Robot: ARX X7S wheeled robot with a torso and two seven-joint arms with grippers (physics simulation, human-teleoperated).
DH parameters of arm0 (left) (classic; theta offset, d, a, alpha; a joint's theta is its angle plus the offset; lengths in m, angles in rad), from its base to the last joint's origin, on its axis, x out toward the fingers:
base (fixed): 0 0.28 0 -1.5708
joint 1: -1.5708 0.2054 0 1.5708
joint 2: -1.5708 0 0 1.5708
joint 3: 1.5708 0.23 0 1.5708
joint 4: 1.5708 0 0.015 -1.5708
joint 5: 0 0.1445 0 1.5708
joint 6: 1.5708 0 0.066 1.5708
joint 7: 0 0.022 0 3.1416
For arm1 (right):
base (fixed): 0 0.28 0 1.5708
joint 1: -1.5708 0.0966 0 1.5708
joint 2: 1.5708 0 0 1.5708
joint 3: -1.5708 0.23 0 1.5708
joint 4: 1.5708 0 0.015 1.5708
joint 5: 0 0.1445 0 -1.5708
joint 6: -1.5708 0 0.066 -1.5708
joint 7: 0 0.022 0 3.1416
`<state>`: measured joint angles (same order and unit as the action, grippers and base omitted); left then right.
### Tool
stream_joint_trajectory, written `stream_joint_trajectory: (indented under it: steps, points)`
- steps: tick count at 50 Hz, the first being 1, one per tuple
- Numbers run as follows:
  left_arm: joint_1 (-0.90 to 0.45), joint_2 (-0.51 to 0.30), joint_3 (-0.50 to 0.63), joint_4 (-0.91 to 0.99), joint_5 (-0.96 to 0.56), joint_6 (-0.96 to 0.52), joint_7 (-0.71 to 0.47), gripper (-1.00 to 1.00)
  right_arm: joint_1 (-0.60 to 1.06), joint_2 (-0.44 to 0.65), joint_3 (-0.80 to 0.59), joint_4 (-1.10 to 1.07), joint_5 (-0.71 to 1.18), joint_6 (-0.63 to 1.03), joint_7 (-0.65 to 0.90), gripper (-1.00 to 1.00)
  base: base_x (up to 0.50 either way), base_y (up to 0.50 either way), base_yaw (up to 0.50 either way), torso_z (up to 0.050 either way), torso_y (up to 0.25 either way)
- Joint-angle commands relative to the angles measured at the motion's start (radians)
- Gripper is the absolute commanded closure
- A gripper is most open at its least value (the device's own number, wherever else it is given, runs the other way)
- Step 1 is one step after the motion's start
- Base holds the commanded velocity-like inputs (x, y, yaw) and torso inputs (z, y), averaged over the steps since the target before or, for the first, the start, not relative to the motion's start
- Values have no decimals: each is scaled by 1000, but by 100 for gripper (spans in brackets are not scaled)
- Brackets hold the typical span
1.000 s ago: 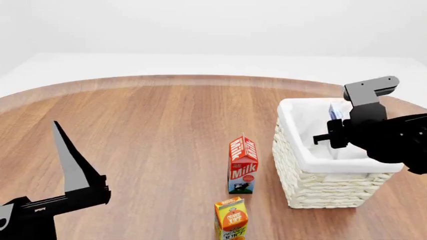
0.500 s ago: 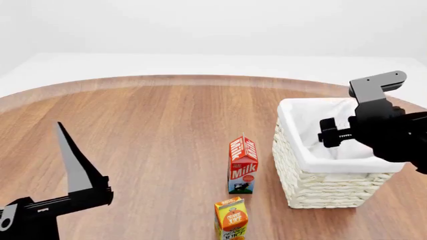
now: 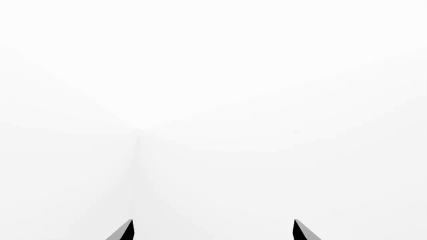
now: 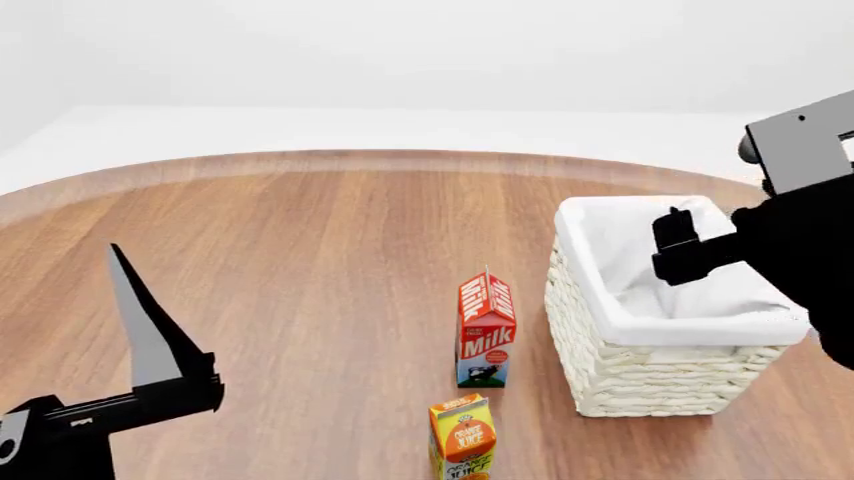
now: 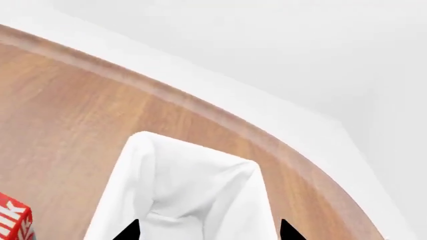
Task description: Pick up the cream cheese box and the butter, and put them in the basket.
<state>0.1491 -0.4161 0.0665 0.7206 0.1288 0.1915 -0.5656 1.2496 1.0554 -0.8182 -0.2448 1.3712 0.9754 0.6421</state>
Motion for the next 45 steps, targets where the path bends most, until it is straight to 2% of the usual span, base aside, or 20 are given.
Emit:
stream_joint_trajectory:
  steps: [1, 13, 17, 23, 30, 33, 36, 45]
  points:
    - [2, -4, -4, 9, -2, -4, -2, -100, -31, 160, 76, -363, 152, -34, 135, -100, 0, 0, 0, 0, 0]
    - [5, -10, -16, 20, -9, -8, -7, -100, -52, 299, 135, -631, 268, -127, 230, -100, 0, 0, 0, 0, 0]
    - [5, -10, -15, 19, -8, -7, -8, -100, -68, 263, 114, -723, 270, -117, 257, -100, 0, 0, 0, 0, 0]
    - [5, -13, -22, 17, -14, -4, -11, -100, -138, 141, 39, -798, 220, -86, 314, -100, 0, 0, 0, 0, 0]
    - [7, -13, -23, 18, -11, -4, -14, -100, -190, -23, -44, -802, 196, -41, 349, -100, 0, 0, 0, 0, 0]
    - [10, -14, -22, 18, -8, -3, -15, -100, -196, -57, -88, -802, 178, -47, 359, -100, 0, 0, 0, 0, 0]
    - [11, -15, -26, 21, -10, -4, -17, -100, -185, -77, -187, -802, 135, -87, 364, -100, 0, 0, 0, 0, 0]
    - [14, -16, -21, 18, -6, 1, -18, -100, -5, -49, -678, -802, -34, -359, 393, -100, 0, 0, 0, 0, 0]
